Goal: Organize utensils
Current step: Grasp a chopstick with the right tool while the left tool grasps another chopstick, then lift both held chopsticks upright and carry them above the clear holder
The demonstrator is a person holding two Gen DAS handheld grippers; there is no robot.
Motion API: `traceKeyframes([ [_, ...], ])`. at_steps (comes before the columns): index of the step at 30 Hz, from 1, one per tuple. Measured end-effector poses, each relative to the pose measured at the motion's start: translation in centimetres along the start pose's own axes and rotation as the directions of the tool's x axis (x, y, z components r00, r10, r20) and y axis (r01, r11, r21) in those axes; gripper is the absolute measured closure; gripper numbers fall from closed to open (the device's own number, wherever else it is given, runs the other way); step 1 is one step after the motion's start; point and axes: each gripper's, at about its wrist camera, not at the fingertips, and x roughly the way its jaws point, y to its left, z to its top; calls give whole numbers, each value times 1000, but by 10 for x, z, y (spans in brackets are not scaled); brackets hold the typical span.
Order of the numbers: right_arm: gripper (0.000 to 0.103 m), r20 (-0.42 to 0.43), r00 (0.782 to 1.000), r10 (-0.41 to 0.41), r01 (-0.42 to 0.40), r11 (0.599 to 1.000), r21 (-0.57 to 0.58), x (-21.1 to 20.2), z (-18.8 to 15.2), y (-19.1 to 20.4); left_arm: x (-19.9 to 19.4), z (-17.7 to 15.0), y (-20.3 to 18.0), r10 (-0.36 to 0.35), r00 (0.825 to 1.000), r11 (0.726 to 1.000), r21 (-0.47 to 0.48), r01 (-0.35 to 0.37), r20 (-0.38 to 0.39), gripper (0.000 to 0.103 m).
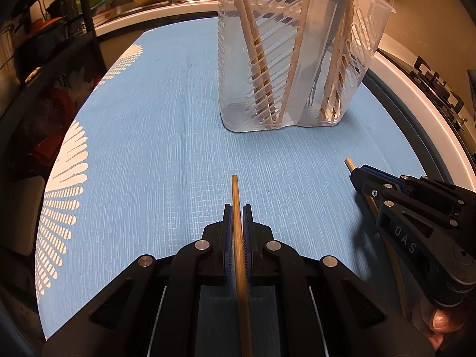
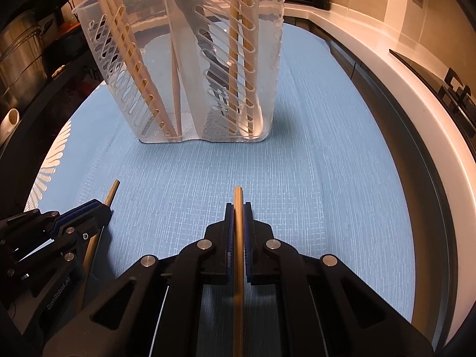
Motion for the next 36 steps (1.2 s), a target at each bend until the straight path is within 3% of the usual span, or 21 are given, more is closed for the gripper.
traceKeyframes([
  [13, 97, 12, 1000, 10, -10, 1000, 1, -5, -3, -1, -1, -1, -2, 2, 1000, 1000, 14, -2, 5, 97],
  [21, 97, 102, 993, 51, -50, 999, -12, -42, 2, 0, -10, -3, -1, -18, 1000, 1000, 19, 18, 18, 97],
  [26, 97, 195, 979, 62, -58, 998, -24, -79, 8, 1, -36, 4, -4, -42, 995, 998, 46, 38, 90, 97],
  [36, 97, 305, 951, 56, -44, 998, -47, -143, 28, 1, -112, 27, -5, -92, 965, 995, 68, 77, 247, 97],
])
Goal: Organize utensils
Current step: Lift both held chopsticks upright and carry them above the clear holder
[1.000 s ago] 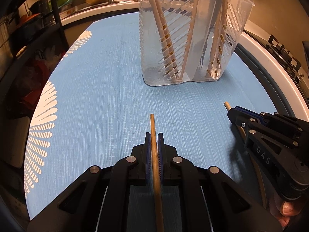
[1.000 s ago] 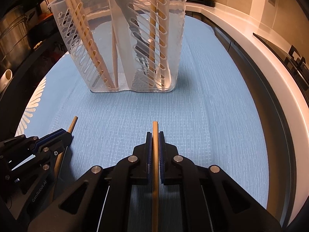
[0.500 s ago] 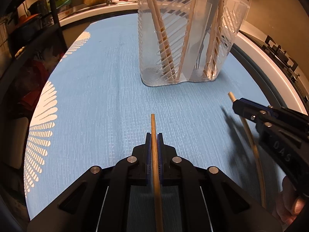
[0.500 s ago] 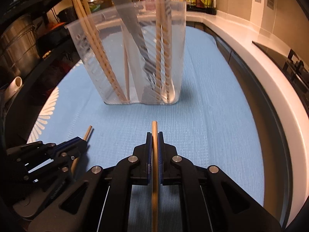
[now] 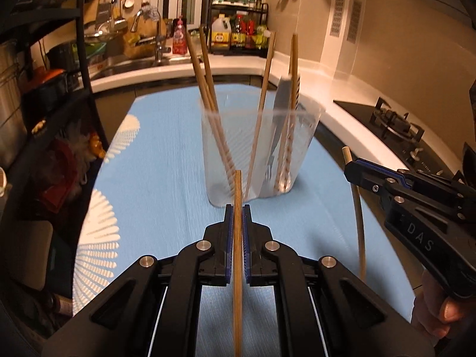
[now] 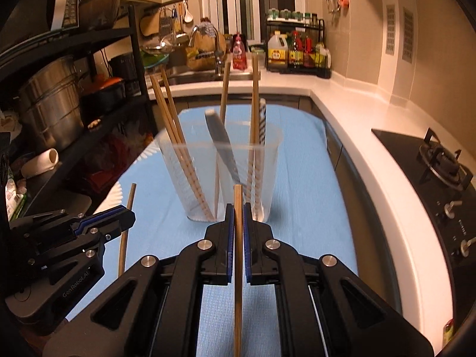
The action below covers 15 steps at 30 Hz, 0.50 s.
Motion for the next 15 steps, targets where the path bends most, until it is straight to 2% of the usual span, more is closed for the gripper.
traceKeyframes([
  [6, 97, 69, 998, -8, 9, 1000, -14, -35, 27, -2, -32, 21, -2, -11, 999, 1000, 15, 10, 50, 97],
  [15, 97, 140, 990, -25, 27, 1000, -13, -67, 60, -9, -64, 48, -8, -5, 995, 999, 33, 2, 103, 97],
])
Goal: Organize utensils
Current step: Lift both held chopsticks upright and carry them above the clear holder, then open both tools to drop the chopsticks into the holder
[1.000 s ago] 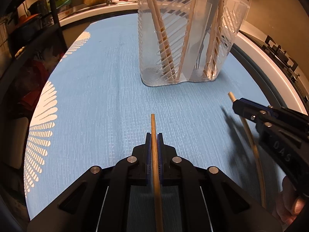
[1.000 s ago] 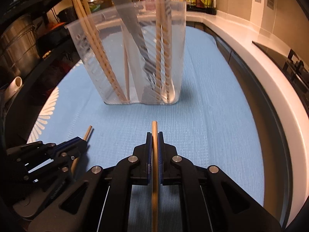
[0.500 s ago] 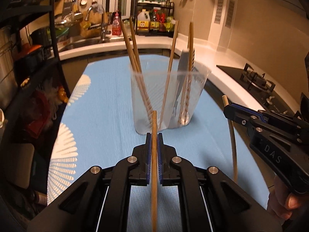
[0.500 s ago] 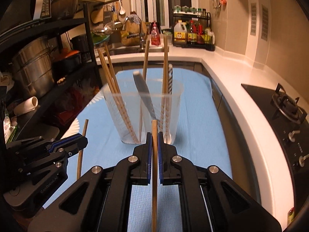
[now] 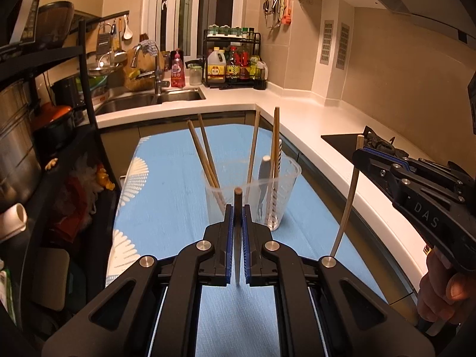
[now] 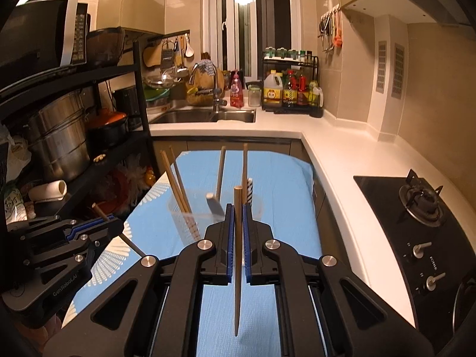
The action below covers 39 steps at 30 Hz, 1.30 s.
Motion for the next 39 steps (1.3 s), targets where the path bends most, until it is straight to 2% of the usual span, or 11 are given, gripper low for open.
traceKeyframes([
  [10, 97, 40, 999, -9, 9, 1000, 6, -4, 37, -4, -7, 24, 3, 4, 1000, 1000, 11, -4, 16, 97],
  [16, 97, 74, 997, -20, 19, 1000, 18, 4, 71, -10, -8, 49, 6, 14, 1000, 1000, 10, -14, 13, 97],
  [22, 97, 116, 993, -27, 27, 1000, 1, 12, 112, -8, -12, 94, 8, 18, 1000, 1000, 11, -18, 15, 97],
  [27, 97, 148, 989, -28, 30, 999, -14, 25, 141, -3, -16, 139, 5, 14, 998, 999, 28, -16, 62, 97],
  [32, 97, 148, 989, -25, 29, 999, -24, 50, 139, 2, 3, 160, 0, 16, 997, 999, 43, -19, 71, 97],
  [35, 97, 155, 988, -21, 24, 1000, -13, 65, 129, -1, 25, 157, 1, 12, 998, 999, 44, -14, 54, 97],
  [39, 97, 119, 993, -13, 13, 1000, 2, 86, 115, -7, 53, 141, 1, 9, 1000, 999, 48, -10, 19, 97],
])
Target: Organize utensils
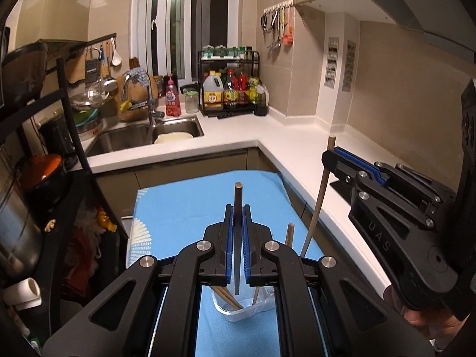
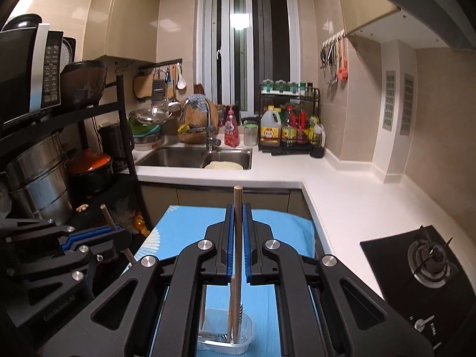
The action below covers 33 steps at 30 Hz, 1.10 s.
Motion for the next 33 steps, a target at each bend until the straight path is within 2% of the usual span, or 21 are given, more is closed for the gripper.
traceKeyframes([
  [8, 97, -46, 999, 24, -25, 999, -28, 21, -20, 4, 35, -22, 4, 2, 997, 1000, -4, -2, -74, 97],
  [11, 94, -91, 995, 43, -47, 998, -38, 27, -25, 8, 39, -25, 4, -3, 996, 1000, -4, 3, -90, 97],
  [13, 80, -121, 991, 56, -61, 998, -34, 29, -28, 8, 40, -24, 4, -18, 995, 1000, -14, 17, -103, 97],
  [14, 78, -122, 991, 54, -58, 998, -35, 28, -29, 7, 40, -24, 4, -31, 994, 999, -24, 29, -106, 95],
  [16, 72, -129, 990, 58, -61, 998, -22, 24, -30, 4, 34, -25, 7, -40, 994, 999, -38, 36, -97, 75],
  [17, 71, -136, 989, 61, -63, 998, -11, 21, -31, 2, 30, -26, 8, -36, 996, 999, -42, 32, -85, 61],
  [20, 63, -149, 988, 38, -39, 999, -3, 9, -36, -2, 20, -32, 10, -31, 997, 998, -59, 27, -73, 59],
  [25, 37, -158, 987, 34, -28, 999, 35, -26, -58, -10, -7, -53, 9, 4, 999, 997, -70, -6, -34, 59],
  [26, 34, -159, 987, 37, -31, 999, 41, -33, -63, -12, -13, -60, 9, 14, 1000, 997, -79, -16, -25, 57],
  [28, 20, -157, 987, 24, -17, 999, 45, -51, -79, -12, -24, -73, 11, 21, 1000, 994, -105, -22, -18, 53],
  [33, 10, -177, 984, -12, 25, 997, 71, -81, -122, -16, -43, -118, 11, 47, 999, 990, -135, -48, -14, 39],
])
